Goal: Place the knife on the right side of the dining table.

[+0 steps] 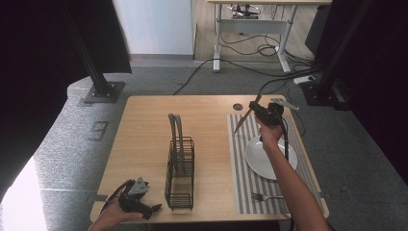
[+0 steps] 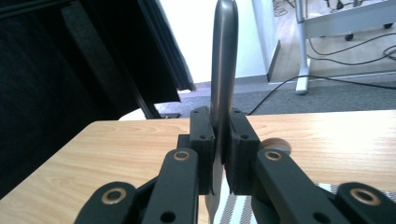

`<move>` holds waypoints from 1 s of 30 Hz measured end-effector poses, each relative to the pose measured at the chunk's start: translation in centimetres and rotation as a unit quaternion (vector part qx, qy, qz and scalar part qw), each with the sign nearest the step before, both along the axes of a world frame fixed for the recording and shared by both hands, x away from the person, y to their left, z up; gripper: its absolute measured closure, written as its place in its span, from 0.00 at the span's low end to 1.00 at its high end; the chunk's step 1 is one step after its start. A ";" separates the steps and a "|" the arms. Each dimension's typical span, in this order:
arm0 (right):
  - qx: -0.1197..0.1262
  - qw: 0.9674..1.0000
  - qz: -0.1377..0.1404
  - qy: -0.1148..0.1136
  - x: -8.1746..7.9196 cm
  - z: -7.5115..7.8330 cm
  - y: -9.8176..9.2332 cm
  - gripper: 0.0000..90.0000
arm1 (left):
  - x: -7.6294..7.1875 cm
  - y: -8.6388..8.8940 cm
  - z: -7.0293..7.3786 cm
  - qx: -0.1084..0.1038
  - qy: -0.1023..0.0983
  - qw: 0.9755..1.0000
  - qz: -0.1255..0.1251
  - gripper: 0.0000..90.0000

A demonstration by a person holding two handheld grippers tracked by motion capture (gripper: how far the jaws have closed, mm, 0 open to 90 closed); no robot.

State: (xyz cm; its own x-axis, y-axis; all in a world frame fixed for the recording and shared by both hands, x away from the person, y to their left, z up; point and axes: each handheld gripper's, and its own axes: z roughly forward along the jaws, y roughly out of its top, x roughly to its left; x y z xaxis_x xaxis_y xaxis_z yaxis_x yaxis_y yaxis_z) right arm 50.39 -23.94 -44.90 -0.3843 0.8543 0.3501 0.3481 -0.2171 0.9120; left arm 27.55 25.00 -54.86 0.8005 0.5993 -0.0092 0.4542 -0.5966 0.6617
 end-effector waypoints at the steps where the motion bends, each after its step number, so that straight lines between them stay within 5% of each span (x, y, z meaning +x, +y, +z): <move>1: 0.000 1.000 -0.003 0.000 0.1 0.0 -0.1 0.92 | 0.0 0.0 0.0 0.000 0.000 1.000 0.000 0.00; 6: -0.003 1.000 -0.005 0.010 0.5 0.1 -0.4 0.92 | 0.0 0.0 0.0 0.000 0.000 1.000 -0.001 0.00; 11: -0.003 1.000 -0.010 -0.006 0.9 0.8 -0.5 0.92 | 0.0 0.0 0.0 0.000 0.000 1.000 -0.001 0.00; 19: -0.009 1.000 -0.016 0.010 2.0 1.0 -0.6 0.92 | 0.0 0.0 0.0 0.000 0.000 1.000 -0.001 0.00; 30: -0.008 0.999 -0.031 0.011 2.8 0.1 -0.5 0.92 | 0.0 0.0 0.0 0.000 0.000 1.000 -0.001 0.00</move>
State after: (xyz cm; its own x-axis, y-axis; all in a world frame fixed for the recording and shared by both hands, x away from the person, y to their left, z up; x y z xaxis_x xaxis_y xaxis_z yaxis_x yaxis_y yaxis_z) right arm 53.15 -24.44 -44.80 -0.3221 0.8818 0.3443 0.3550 -0.2247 0.9075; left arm 27.56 25.00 -54.86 0.8014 0.5981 -0.0089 0.4532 -0.5973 0.6617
